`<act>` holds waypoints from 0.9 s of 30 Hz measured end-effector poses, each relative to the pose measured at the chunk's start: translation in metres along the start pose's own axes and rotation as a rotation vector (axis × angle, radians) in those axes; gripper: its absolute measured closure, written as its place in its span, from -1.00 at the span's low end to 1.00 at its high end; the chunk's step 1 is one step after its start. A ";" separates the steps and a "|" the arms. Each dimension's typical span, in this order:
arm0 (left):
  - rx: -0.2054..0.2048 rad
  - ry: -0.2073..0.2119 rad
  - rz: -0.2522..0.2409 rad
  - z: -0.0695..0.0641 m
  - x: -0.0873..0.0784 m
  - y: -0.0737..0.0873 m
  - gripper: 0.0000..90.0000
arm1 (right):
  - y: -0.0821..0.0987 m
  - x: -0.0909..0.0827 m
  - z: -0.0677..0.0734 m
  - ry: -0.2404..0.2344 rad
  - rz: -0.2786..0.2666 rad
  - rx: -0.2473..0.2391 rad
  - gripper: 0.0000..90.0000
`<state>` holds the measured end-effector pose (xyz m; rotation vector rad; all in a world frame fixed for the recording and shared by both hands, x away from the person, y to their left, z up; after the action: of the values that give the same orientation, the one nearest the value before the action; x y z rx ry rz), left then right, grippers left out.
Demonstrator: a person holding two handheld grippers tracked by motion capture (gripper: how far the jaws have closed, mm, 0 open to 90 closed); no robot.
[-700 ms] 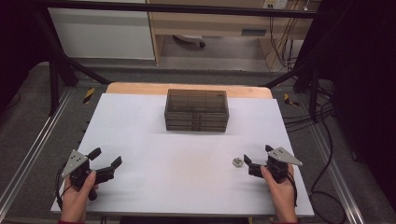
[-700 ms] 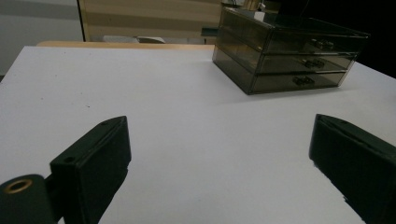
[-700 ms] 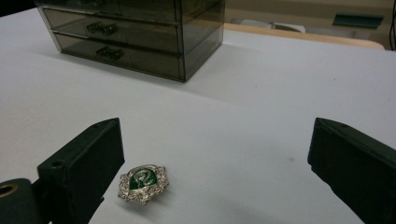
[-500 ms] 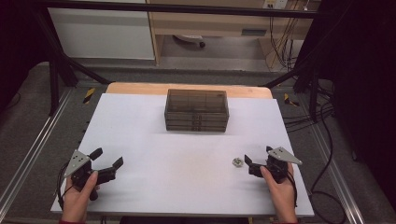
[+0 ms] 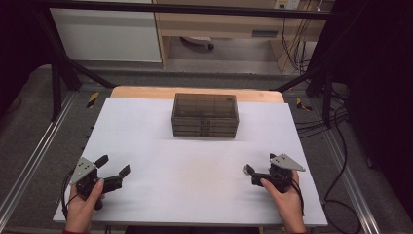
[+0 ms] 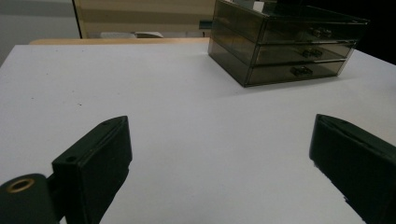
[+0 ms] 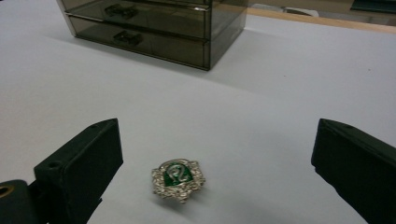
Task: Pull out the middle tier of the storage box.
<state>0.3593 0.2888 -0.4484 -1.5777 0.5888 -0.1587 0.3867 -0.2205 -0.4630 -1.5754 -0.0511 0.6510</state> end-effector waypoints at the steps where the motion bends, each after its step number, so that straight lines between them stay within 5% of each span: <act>1: -0.002 -0.001 0.003 -0.001 0.000 0.001 -0.86 | -0.001 0.000 0.002 -0.003 0.001 0.001 -0.94; 13: 0.001 0.002 0.019 -0.001 0.000 0.002 -0.83 | -0.025 0.029 0.021 0.019 0.156 -0.071 -0.84; 17: 0.010 0.005 0.026 -0.005 0.002 0.003 -0.84 | -0.034 0.050 0.034 0.032 0.204 -0.179 -0.79; 20: 0.014 -0.001 0.027 -0.005 0.002 0.003 -0.84 | -0.036 0.057 0.040 0.029 0.212 -0.213 -0.76; 21: 0.012 -0.002 0.026 -0.004 0.002 0.003 -0.84 | -0.038 0.062 0.044 0.038 0.213 -0.261 -0.67; 27: -0.004 -0.018 0.031 0.001 0.001 0.004 -0.84 | -0.042 0.071 0.054 0.066 0.222 -0.342 -0.49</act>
<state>0.3595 0.2892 -0.4529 -1.5716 0.5997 -0.1195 0.4376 -0.1369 -0.4491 -1.9498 0.0665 0.7927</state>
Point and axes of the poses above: each handheld gripper's, and its own axes: x roughly forward along the jaws, y roughly out of its underside, z roughly to its left, the point moved 4 cm from there along x, roughly forward along the jaws, and after that the axes turned 4 degrees about -z, right-handed, at the moved point
